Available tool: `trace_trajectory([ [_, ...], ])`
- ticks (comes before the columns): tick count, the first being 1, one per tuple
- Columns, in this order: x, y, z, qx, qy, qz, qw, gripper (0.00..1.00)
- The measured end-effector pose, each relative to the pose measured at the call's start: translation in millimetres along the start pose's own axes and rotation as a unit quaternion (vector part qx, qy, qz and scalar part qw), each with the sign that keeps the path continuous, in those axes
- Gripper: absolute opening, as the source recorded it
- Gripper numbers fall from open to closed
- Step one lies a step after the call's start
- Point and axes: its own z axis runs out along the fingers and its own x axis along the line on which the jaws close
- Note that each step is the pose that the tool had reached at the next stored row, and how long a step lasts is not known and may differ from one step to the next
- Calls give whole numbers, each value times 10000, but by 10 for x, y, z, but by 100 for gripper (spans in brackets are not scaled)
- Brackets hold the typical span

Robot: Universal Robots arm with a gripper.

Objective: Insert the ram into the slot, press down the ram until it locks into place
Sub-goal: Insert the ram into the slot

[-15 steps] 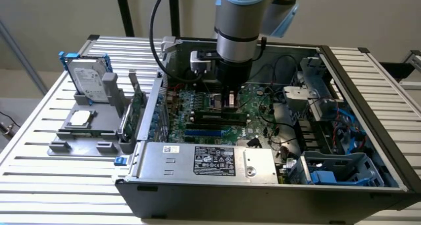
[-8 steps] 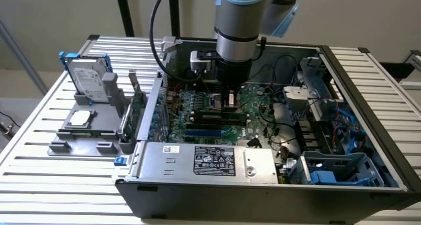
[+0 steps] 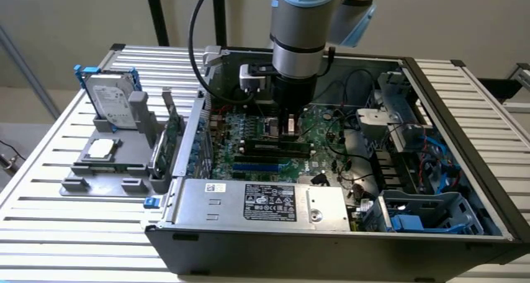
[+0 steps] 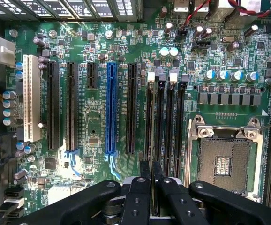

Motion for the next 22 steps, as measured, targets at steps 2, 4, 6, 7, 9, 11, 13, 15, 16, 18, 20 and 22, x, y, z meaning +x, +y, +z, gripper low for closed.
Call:
trace_trajectory([
  [2, 0, -1, 0, 0, 0, 0, 10000, 13],
  [4, 0, -1, 0, 0, 0, 0, 10000, 13],
  [6, 0, -3, 0, 1, -1, -1, 10000, 13],
  [7, 0, -5, 0, 1, 0, -2, 10000, 13],
  [9, 0, -9, 0, 1, 0, -3, 10000, 13],
  [11, 0, -13, 0, 0, 0, -6, 10000, 13],
  [13, 0, -15, 0, 1, 0, -10, 10000, 13],
  [15, 0, -15, 0, 1, 0, -19, 10000, 13],
  [16, 0, -15, 0, 1, 0, -27, 10000, 13],
  [18, 0, -15, 0, 2, 1, -44, 10000, 13],
  [20, 0, -16, 0, 3, 1, -68, 10000, 13],
  [22, 0, -16, 1, 4, 1, -95, 10000, 13],
])
